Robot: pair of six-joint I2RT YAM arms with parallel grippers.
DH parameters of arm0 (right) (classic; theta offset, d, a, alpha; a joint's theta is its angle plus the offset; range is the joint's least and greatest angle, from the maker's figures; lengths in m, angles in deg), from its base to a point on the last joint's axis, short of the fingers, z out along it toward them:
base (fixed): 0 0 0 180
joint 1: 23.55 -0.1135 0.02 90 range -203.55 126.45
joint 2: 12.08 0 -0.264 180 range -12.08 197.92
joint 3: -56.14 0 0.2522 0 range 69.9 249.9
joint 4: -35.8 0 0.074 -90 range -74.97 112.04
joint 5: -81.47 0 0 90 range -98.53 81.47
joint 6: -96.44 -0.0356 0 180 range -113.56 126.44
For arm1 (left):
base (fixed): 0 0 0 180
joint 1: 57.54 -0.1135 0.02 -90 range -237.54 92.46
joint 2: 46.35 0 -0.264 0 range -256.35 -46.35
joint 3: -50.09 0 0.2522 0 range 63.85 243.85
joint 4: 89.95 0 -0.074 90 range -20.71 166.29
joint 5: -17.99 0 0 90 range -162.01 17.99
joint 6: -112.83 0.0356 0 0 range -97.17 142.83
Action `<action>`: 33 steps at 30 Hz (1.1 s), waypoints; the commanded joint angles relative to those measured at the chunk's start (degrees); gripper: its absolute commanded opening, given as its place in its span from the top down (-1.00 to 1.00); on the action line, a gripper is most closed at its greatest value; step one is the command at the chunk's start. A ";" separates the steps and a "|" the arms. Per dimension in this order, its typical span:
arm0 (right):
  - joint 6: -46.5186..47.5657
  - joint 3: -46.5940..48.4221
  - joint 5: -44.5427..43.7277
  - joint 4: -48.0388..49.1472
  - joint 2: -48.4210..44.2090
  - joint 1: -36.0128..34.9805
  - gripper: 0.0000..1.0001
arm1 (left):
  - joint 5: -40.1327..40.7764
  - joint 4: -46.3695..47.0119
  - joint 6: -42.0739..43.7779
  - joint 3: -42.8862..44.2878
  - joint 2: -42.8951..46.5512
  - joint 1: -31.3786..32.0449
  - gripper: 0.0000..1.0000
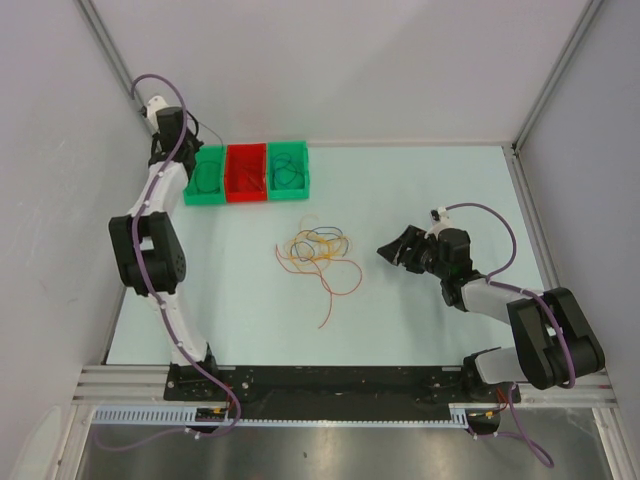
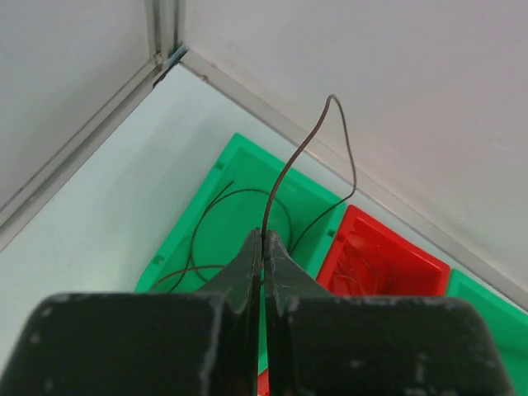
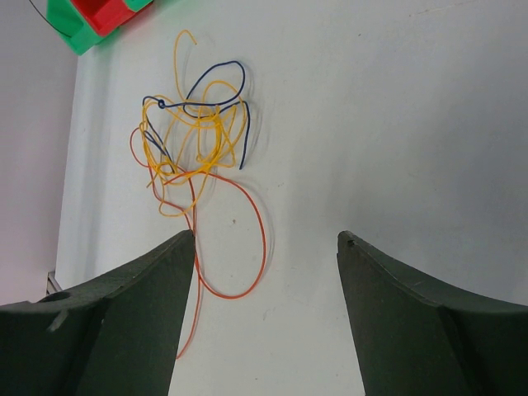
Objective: Untangle the cables
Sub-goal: Place the cable in the bin.
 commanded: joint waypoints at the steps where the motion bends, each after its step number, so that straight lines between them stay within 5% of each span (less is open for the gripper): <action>1: -0.39 1.04 0.71 2.11 0.25 0.32 -0.49 | 0.59 1.49 -4.12 -2.71 1.89 -2.50 0.99; 20: -0.30 1.04 0.98 2.37 0.51 0.58 -0.49 | -1.96 1.75 -8.95 -14.84 6.63 -3.73 0.99; 33: -0.48 1.04 0.89 2.28 0.43 0.49 -0.48 | -3.73 0.00 -10.09 -15.28 5.13 -1.98 0.99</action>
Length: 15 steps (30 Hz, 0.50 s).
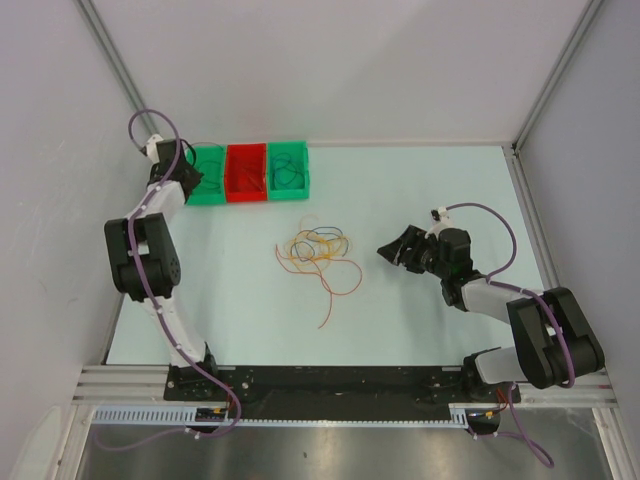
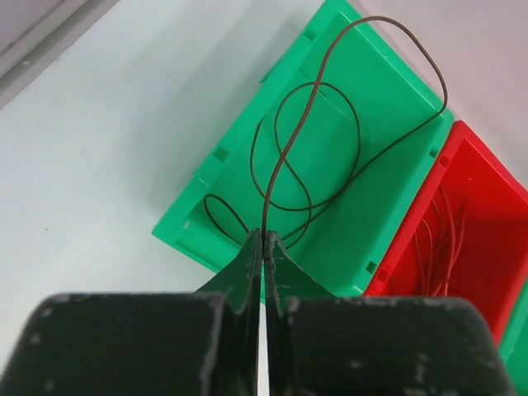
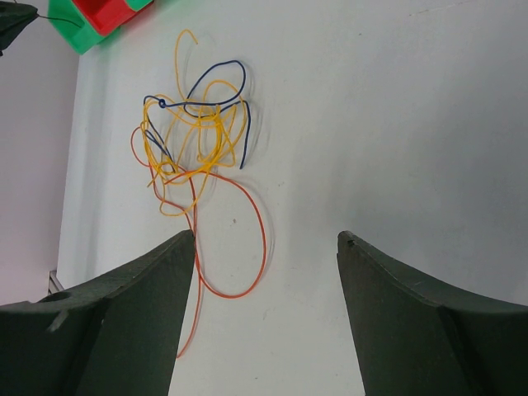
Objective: Untangle the cables
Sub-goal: Place the cable in the bin.
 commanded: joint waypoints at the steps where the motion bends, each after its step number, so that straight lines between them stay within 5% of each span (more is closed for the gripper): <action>1: -0.45 0.95 0.41 2.13 0.25 0.30 -0.49 | 0.78 0.13 -2.03 -0.56 2.71 1.28 0.99; 15: -0.37 1.04 0.50 1.95 0.16 0.30 -0.48 | -8.54 2.95 -0.63 4.95 -3.52 1.81 1.00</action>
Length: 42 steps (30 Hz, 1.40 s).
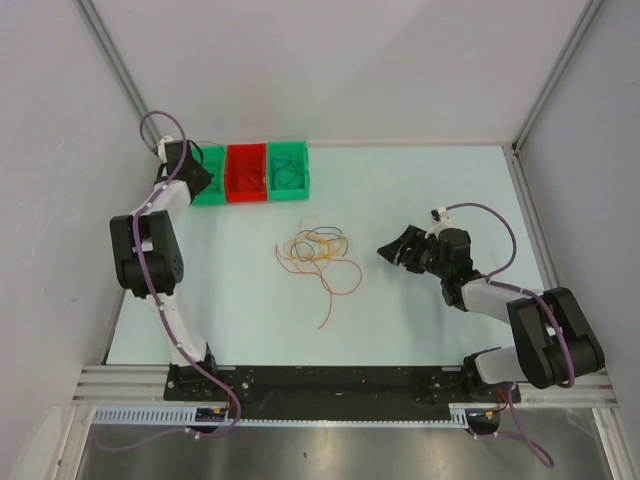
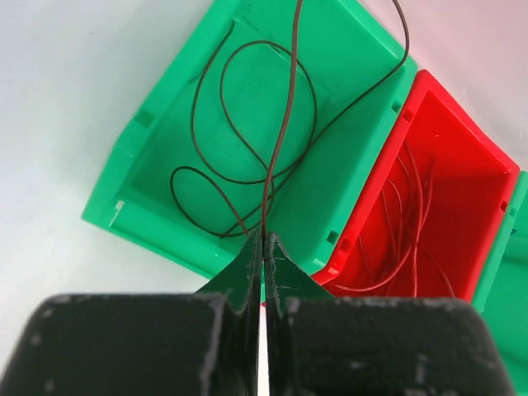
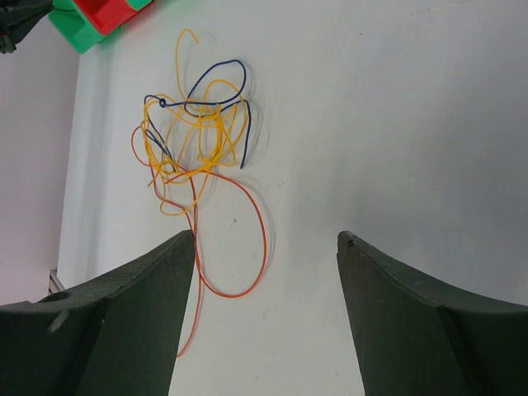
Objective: Untangle the cables
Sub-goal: Place the cable in the bin.
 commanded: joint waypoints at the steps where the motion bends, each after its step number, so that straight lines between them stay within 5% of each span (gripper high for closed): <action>1: -0.37 0.98 0.45 1.95 0.08 0.30 -0.48 | -3.69 1.33 1.25 6.35 -3.19 -0.11 1.00; 21: -0.81 1.06 1.16 3.01 1.04 0.74 -0.48 | -9.32 -4.22 -0.50 27.98 -19.72 -0.12 1.00; 31: -0.81 1.06 1.51 2.92 0.95 1.09 -0.48 | -8.44 5.00 -6.47 6.72 -8.30 -0.20 0.99; 39: -0.72 1.06 1.33 2.48 0.69 1.00 -0.48 | -9.23 3.25 -4.81 5.75 -7.07 -0.20 0.88; 42: -0.63 1.06 1.24 2.39 0.69 1.00 -0.48 | -8.61 2.29 -3.58 6.01 -5.49 -0.20 0.65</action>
